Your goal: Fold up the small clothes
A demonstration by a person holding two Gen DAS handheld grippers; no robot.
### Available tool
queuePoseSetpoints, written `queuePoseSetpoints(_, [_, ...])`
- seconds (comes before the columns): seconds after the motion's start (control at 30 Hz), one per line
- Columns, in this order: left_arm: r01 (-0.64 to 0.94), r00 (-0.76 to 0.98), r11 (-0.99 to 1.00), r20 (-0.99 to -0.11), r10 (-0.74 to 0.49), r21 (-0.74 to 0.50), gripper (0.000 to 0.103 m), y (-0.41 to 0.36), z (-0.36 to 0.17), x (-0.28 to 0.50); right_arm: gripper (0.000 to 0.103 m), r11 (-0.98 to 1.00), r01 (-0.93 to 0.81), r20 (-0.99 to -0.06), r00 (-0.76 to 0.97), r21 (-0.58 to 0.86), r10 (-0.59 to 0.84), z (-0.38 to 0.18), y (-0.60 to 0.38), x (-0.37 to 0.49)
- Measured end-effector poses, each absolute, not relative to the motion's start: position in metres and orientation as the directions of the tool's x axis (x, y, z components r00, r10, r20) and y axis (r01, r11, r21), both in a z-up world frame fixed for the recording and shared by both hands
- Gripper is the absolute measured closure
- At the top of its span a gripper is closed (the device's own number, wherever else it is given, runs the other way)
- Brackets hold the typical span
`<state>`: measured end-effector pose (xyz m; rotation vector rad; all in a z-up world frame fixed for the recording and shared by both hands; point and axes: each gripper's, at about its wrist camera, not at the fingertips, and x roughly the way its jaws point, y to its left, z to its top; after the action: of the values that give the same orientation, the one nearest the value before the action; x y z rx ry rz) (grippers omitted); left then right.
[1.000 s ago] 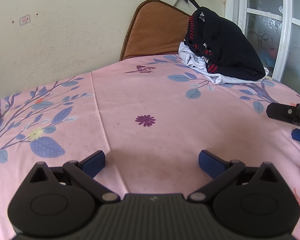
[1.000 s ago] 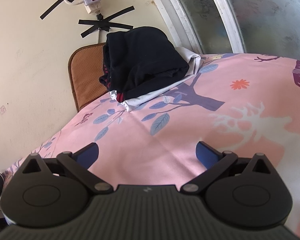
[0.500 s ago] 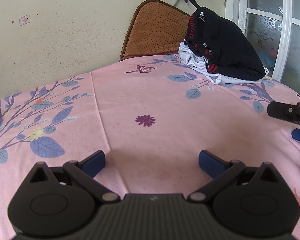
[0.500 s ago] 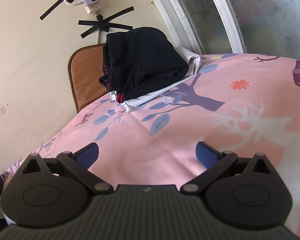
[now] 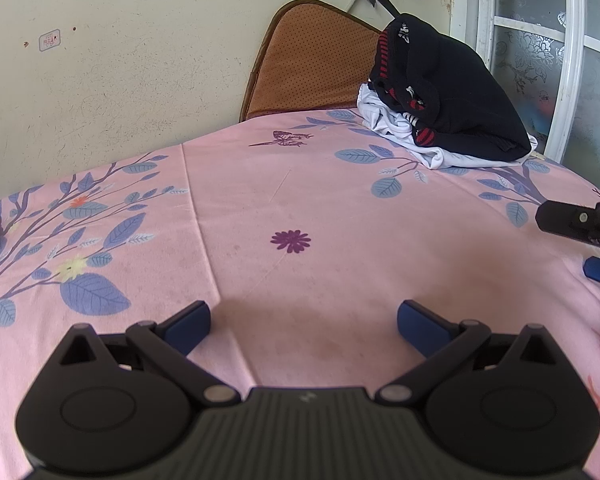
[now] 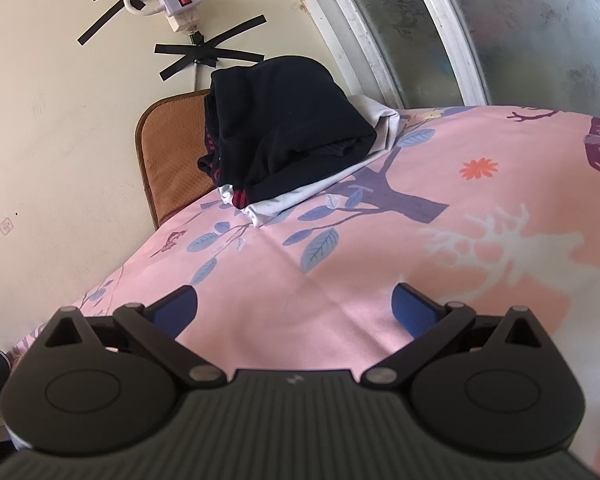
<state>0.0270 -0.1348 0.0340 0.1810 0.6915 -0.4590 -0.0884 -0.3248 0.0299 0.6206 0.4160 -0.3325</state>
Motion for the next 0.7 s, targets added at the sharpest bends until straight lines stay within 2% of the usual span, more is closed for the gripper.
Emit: queuePoseSetpoints(0.7, [0.464,0.676,0.886,-0.65,-0.347,0.011,0.0,-0.1349,0.0341,0.0269,0.0,0.76,0.41,-0.461,0.872,0.505,-0.164,0.0301,-0.3268,-0.0894])
